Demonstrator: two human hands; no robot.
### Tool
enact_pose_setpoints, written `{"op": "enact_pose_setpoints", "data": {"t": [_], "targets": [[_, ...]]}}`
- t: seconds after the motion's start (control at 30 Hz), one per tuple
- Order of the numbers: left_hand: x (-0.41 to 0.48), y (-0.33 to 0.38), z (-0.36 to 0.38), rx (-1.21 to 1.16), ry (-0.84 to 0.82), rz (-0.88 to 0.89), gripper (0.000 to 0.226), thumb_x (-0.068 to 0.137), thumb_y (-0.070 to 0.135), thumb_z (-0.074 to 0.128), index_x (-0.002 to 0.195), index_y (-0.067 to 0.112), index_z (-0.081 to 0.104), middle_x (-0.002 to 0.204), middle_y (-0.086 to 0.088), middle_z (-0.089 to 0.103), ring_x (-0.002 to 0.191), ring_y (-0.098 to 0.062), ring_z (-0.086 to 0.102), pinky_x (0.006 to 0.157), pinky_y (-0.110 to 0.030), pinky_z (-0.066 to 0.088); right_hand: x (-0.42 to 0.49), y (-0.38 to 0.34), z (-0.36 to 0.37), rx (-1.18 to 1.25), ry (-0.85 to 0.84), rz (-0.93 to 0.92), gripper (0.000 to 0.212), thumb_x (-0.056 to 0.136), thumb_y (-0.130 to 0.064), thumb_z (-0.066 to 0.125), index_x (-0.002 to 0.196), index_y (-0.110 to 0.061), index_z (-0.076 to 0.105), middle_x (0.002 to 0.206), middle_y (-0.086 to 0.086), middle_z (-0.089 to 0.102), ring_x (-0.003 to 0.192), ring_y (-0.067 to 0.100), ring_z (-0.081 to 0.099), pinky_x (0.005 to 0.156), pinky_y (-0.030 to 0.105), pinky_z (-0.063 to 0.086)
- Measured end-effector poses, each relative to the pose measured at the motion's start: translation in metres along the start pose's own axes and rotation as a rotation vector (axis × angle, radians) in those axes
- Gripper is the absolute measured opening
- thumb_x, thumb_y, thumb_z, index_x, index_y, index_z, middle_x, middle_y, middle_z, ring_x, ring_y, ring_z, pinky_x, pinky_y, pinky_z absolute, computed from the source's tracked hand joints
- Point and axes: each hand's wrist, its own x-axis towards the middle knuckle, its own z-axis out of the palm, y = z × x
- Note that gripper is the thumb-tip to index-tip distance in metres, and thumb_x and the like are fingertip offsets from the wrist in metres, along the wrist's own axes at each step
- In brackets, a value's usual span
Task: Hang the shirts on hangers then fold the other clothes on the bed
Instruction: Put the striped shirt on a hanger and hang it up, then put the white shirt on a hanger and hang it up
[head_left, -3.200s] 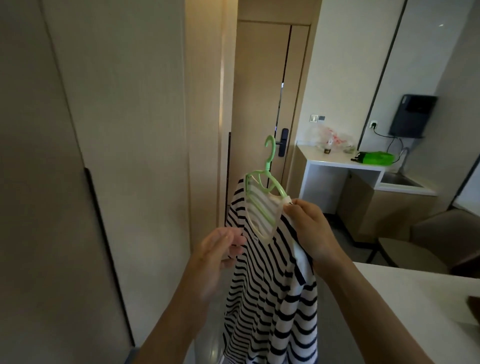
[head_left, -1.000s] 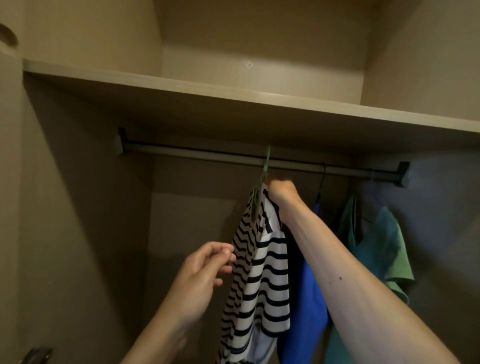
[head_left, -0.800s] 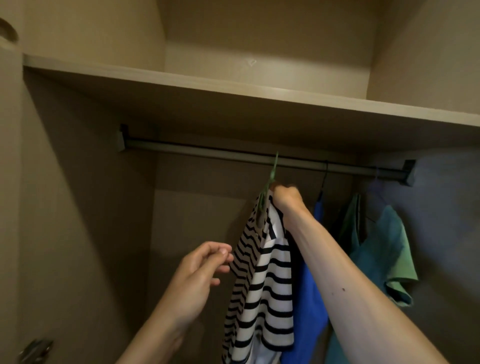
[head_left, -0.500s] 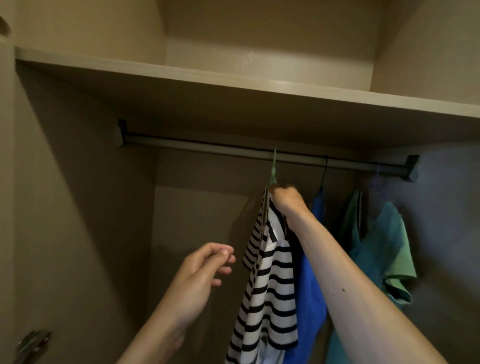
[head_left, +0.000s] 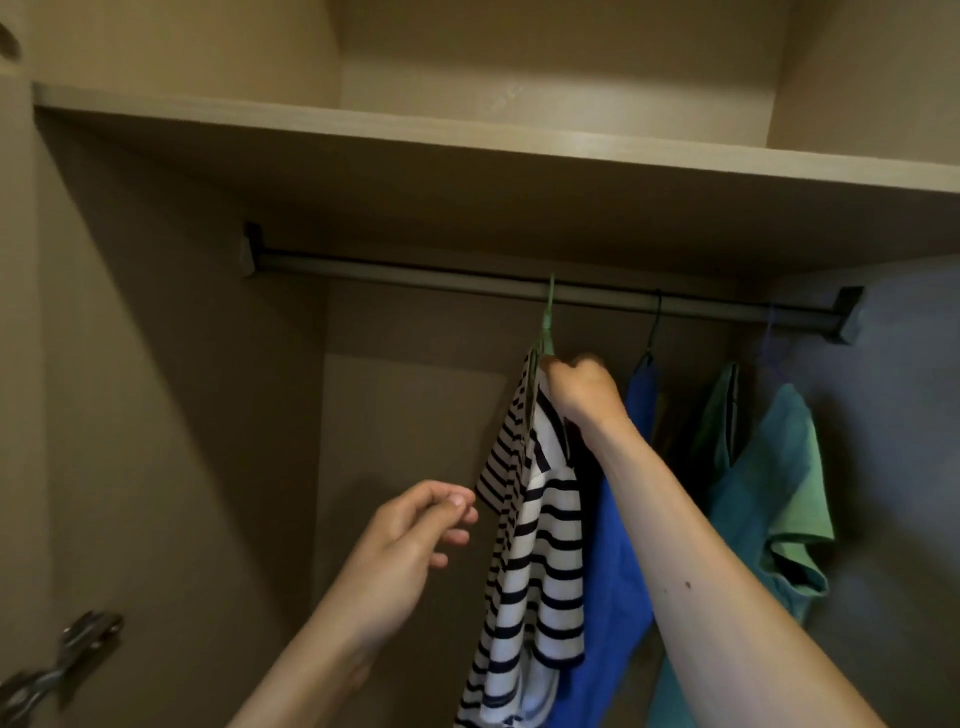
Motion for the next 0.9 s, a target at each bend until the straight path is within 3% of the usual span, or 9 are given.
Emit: {"op": "enact_pose_setpoints", "data": {"t": [0.1, 0.2, 0.3, 0.43, 0.53, 0.67, 0.8, 0.9], "targets": [[-0.002, -0.001, 0.000, -0.013, 0.017, 0.011, 0.021, 0.102, 0.032, 0.052, 0.103, 0.022, 0.071, 0.101, 0.004, 0.074, 0.100, -0.015, 0.068, 0.089, -0.034, 0.050, -0.019, -0.002, -0.002, -0.134, 0.180, -0.102, 0.053, 0.096, -0.057, 0.049, 0.131, -0.018, 0.053, 0.128, 0.009, 0.060, 0.116, 0.033, 0.059, 0.094, 0.043, 0.046], [-0.006, -0.004, -0.004, -0.021, 0.047, 0.024, 0.024, 0.096, 0.042, 0.056, 0.102, 0.024, 0.070, 0.099, 0.006, 0.074, 0.099, -0.014, 0.069, 0.087, -0.032, 0.049, -0.055, -0.007, 0.004, -0.132, 0.392, -0.339, 0.049, 0.095, -0.052, 0.055, 0.131, -0.020, 0.048, 0.130, 0.006, 0.053, 0.121, 0.028, 0.052, 0.099, 0.046, 0.039], [-0.019, -0.009, -0.014, -0.016, 0.113, 0.038, 0.021, 0.097, 0.040, 0.057, 0.102, 0.024, 0.070, 0.098, 0.008, 0.075, 0.096, -0.010, 0.069, 0.087, -0.033, 0.049, -0.090, -0.013, 0.027, 0.034, 0.386, -0.525, 0.039, 0.094, -0.045, 0.059, 0.127, -0.026, 0.050, 0.123, -0.004, 0.051, 0.117, 0.019, 0.051, 0.100, 0.040, 0.038], [-0.058, -0.014, -0.043, -0.013, 0.270, 0.081, 0.035, 0.080, 0.045, 0.053, 0.101, 0.023, 0.071, 0.099, 0.005, 0.075, 0.095, -0.012, 0.069, 0.084, -0.032, 0.049, -0.134, -0.022, 0.073, 0.326, 0.127, -0.599, 0.029, 0.090, -0.039, 0.064, 0.115, -0.026, 0.055, 0.108, -0.007, 0.052, 0.100, 0.013, 0.055, 0.094, 0.044, 0.047], [-0.104, -0.015, -0.080, 0.001, 0.462, 0.112, 0.034, 0.081, 0.039, 0.054, 0.101, 0.019, 0.071, 0.100, -0.001, 0.076, 0.096, -0.016, 0.070, 0.084, -0.034, 0.049, -0.179, -0.035, 0.114, 0.547, -0.109, -0.598, 0.022, 0.087, -0.032, 0.069, 0.106, -0.024, 0.061, 0.098, -0.004, 0.057, 0.085, 0.008, 0.056, 0.086, 0.031, 0.049], [-0.182, -0.013, -0.135, 0.031, 0.707, 0.127, 0.039, 0.077, 0.041, 0.064, 0.102, 0.012, 0.071, 0.100, -0.007, 0.076, 0.097, -0.022, 0.070, 0.083, -0.036, 0.050, -0.251, -0.056, 0.165, 0.724, -0.430, -0.552, 0.022, 0.081, -0.036, 0.065, 0.098, -0.023, 0.064, 0.092, 0.002, 0.064, 0.078, 0.009, 0.060, 0.078, 0.022, 0.049], [-0.282, -0.011, -0.182, 0.049, 0.960, 0.121, 0.047, 0.070, 0.051, 0.063, 0.098, 0.015, 0.074, 0.101, -0.012, 0.075, 0.096, -0.025, 0.070, 0.080, -0.035, 0.052, -0.343, -0.080, 0.203, 0.869, -0.720, -0.488, 0.013, 0.089, -0.020, 0.072, 0.100, -0.017, 0.065, 0.093, 0.008, 0.068, 0.079, 0.009, 0.060, 0.074, 0.016, 0.046], [-0.362, -0.008, -0.212, 0.068, 1.152, 0.105, 0.037, 0.078, 0.037, 0.063, 0.099, 0.009, 0.071, 0.099, -0.015, 0.074, 0.092, -0.024, 0.068, 0.074, -0.026, 0.052, -0.431, -0.102, 0.221, 0.948, -0.920, -0.477, 0.016, 0.080, -0.030, 0.068, 0.093, -0.022, 0.063, 0.083, -0.005, 0.066, 0.071, 0.002, 0.058, 0.069, 0.013, 0.045]]}}
